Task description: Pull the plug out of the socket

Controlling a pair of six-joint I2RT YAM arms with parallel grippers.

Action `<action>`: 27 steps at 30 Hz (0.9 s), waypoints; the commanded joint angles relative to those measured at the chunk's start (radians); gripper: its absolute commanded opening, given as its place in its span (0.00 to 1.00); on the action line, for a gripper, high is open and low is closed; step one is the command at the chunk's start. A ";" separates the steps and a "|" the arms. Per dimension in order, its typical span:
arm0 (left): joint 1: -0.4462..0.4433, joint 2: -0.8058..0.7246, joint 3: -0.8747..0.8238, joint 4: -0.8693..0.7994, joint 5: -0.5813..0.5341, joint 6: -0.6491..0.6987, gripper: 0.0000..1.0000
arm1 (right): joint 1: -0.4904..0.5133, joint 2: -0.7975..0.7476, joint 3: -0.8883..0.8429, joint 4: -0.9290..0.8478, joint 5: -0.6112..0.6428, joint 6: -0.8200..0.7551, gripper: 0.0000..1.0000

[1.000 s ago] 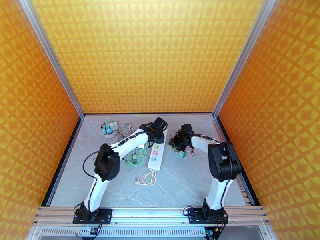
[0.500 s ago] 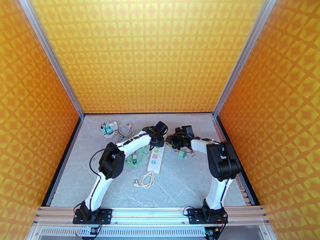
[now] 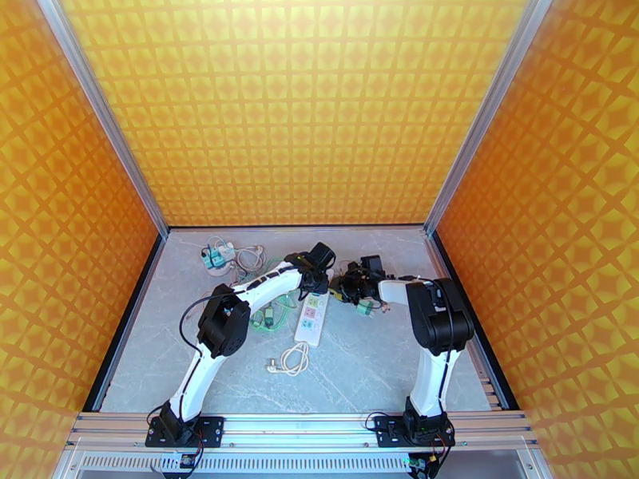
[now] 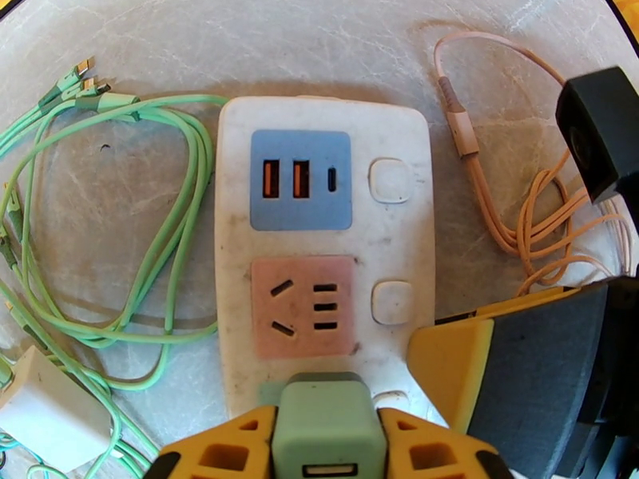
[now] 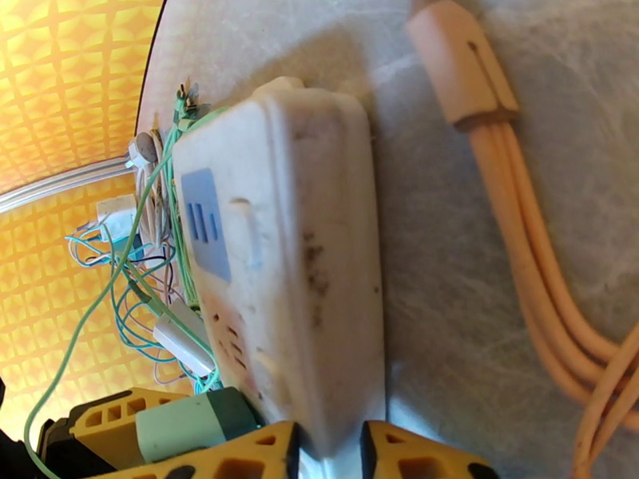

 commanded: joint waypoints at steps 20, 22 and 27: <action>-0.047 -0.069 -0.047 0.057 -0.092 0.092 0.27 | 0.007 0.102 0.064 -0.360 0.222 -0.073 0.24; -0.032 -0.077 -0.026 0.032 -0.092 0.086 0.27 | 0.006 0.101 0.064 -0.364 0.230 -0.077 0.24; 0.000 -0.101 0.016 -0.019 -0.084 0.091 0.27 | 0.007 0.099 0.066 -0.374 0.241 -0.089 0.24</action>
